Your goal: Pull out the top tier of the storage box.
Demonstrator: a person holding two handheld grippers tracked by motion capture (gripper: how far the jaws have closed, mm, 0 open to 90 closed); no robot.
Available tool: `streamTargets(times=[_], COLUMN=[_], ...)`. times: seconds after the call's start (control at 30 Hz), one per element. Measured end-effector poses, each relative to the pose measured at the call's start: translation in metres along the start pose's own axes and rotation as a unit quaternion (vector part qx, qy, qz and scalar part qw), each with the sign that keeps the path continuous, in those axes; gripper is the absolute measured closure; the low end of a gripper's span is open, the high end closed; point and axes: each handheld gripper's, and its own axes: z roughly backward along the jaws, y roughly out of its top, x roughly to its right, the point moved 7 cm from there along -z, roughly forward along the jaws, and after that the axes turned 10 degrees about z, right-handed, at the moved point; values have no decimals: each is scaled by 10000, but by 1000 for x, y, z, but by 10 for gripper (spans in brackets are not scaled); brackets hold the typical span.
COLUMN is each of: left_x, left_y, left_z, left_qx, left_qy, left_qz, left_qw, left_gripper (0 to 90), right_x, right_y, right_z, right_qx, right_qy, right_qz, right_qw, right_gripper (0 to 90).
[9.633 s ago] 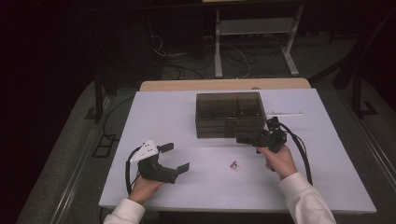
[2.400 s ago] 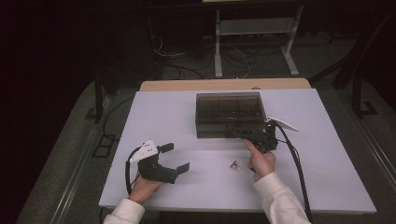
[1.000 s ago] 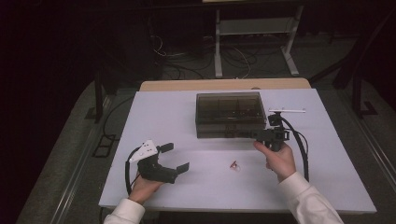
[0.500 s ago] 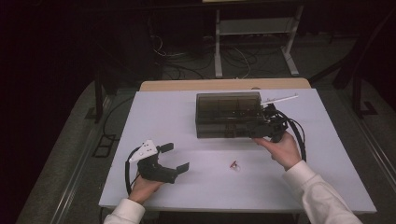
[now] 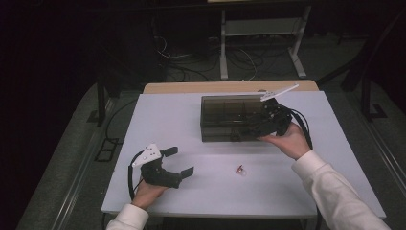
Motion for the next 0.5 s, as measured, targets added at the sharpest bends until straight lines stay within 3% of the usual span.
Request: streamTargets(times=[0.2,0.5], left_x=[0,0], left_y=[0,0], left_z=[0,0], left_qx=[-5,-8], left_qy=[3,5], left_qz=[2,3], left_qw=[10000,10000], left_gripper=[0,0], right_x=[3,10], right_y=[6,14], right_z=[-2,-5], right_qx=[-127,-430], right_qy=[90,145], right_qz=[319,828], right_qw=[9994,9955], right_gripper=[185,188])
